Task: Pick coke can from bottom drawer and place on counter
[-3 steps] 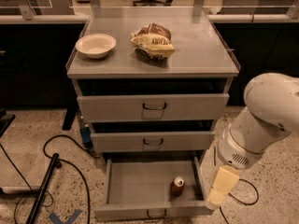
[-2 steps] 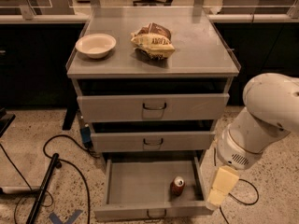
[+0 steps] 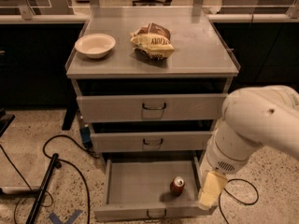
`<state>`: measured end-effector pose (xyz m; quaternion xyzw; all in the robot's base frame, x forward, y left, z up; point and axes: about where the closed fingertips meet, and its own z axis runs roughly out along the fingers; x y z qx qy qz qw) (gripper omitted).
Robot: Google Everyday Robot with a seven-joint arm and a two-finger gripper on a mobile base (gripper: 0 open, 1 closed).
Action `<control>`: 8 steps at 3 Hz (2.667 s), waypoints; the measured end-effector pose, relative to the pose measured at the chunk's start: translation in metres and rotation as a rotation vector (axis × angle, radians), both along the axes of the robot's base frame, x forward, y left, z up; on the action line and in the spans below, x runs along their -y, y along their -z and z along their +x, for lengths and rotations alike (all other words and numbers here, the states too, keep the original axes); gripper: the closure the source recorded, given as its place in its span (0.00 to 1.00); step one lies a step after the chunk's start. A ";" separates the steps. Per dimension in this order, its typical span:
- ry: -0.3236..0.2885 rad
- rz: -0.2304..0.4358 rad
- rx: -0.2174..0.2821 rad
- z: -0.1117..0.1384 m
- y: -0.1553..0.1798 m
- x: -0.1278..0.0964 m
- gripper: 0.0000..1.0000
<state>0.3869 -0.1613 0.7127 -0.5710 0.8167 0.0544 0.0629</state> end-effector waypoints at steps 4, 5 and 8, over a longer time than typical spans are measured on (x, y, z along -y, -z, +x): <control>0.051 -0.150 0.269 0.089 0.000 0.005 0.00; 0.067 -0.241 0.276 0.133 -0.021 0.055 0.00; 0.138 -0.233 0.326 0.162 -0.052 0.082 0.00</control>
Offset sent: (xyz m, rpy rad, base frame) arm 0.0362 0.0134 -0.0187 -0.0859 -0.1334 -0.0066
